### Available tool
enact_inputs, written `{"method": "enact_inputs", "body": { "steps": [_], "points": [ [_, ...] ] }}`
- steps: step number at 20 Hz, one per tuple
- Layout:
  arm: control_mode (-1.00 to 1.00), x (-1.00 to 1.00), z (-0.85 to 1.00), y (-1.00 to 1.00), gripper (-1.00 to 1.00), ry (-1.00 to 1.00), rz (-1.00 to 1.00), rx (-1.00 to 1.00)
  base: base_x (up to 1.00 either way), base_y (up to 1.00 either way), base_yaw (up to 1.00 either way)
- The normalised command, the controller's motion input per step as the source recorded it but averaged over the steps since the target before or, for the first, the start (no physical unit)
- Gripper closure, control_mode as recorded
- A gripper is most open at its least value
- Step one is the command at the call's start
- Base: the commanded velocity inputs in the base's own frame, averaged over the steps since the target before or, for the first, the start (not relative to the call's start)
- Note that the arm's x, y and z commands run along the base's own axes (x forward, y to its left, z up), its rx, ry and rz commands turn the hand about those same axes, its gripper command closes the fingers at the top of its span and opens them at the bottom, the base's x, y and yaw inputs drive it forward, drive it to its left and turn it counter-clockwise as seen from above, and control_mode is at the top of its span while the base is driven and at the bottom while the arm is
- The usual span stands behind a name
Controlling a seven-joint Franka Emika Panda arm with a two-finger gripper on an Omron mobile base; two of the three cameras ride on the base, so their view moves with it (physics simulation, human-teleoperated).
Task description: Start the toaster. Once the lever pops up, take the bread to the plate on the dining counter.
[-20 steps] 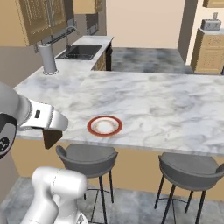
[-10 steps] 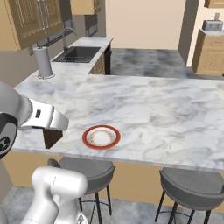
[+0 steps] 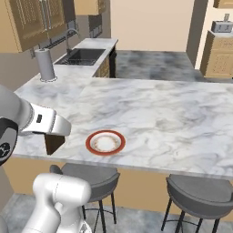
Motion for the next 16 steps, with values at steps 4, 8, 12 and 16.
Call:
{"method": "enact_inputs", "body": {
  "steps": [4, 8, 12, 16],
  "points": [
    [1.0, 0.0, 0.0, 0.0, 1.0, 0.0, 0.0, 0.0, 0.36, 0.0, 0.02],
    [1.0, 0.0, 0.0, 0.0, 1.0, 0.0, 0.0, 0.0, 0.32, 0.0, 0.07],
    [1.0, 0.0, 0.0, 0.0, 1.0, 0.0, 0.0, 0.0, 0.28, -0.01, 0.07],
    [1.0, 0.0, 0.0, 0.0, 1.0, 0.0, 0.0, 0.0, 0.37, -0.09, 0.04]
  ]
}}
